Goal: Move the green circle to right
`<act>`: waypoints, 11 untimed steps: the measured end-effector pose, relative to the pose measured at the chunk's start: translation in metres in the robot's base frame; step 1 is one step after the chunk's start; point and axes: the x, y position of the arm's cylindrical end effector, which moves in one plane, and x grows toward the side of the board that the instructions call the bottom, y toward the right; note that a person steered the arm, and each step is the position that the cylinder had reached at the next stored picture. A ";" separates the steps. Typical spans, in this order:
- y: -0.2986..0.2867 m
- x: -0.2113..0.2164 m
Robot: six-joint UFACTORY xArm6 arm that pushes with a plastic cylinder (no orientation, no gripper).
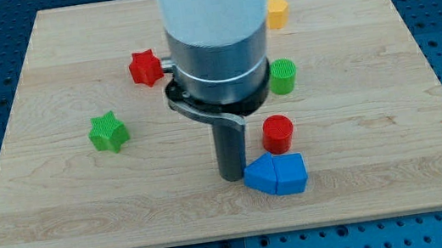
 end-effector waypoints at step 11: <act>0.140 -0.164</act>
